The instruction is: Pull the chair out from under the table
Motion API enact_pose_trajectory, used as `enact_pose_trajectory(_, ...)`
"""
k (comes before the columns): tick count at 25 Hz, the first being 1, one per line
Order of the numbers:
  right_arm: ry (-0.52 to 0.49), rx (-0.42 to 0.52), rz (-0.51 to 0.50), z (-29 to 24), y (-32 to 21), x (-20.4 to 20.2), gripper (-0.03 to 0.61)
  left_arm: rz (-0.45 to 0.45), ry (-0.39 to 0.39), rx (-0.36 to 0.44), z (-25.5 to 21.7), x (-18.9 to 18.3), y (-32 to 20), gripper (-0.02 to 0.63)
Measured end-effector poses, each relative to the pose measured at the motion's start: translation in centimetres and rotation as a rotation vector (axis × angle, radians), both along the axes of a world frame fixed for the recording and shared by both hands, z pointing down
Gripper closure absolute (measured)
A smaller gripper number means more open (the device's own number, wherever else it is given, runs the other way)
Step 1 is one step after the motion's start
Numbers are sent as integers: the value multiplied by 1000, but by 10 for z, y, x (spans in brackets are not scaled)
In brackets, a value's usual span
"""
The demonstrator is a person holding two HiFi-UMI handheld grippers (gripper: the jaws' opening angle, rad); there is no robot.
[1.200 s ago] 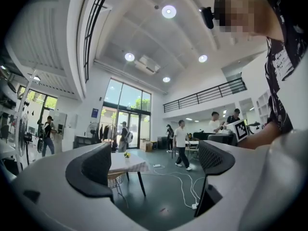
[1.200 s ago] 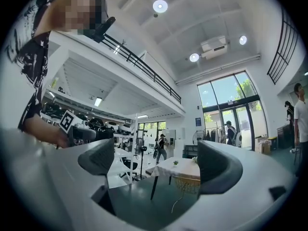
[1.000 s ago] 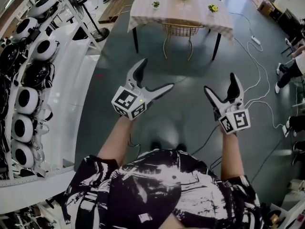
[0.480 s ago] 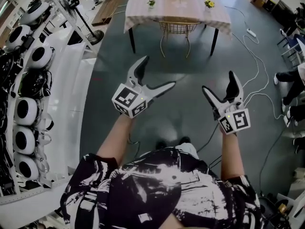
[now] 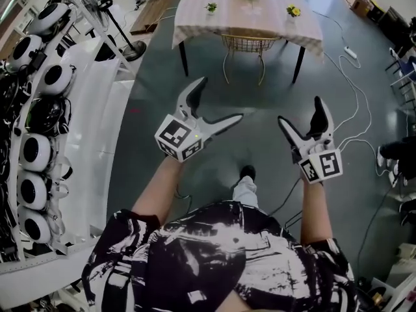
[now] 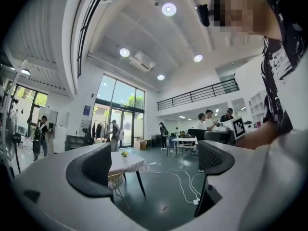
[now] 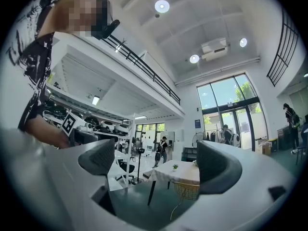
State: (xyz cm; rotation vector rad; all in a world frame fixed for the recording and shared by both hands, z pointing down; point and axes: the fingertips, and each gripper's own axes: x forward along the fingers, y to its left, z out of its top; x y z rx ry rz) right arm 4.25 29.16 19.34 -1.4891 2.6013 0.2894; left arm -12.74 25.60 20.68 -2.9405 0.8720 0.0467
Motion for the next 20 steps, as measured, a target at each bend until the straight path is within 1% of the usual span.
enact_pose_trajectory(5,-11,-3,-44,3,-72,27,69,-28,-18,3,-1,32,-63,80)
enact_pose_trajectory(10,-4,-12,-91,4,-136,63,69,-41,-13,3,-7,80,-125,80)
enact_pose_trajectory(13,2,-14,-115,2,-169,80,69,-50,-4,3,-10,103,-156,80)
enact_pose_trajectory(20,2,-19,-124,0,-224,108,71,-55,-8,-13,-9,131,-205,80)
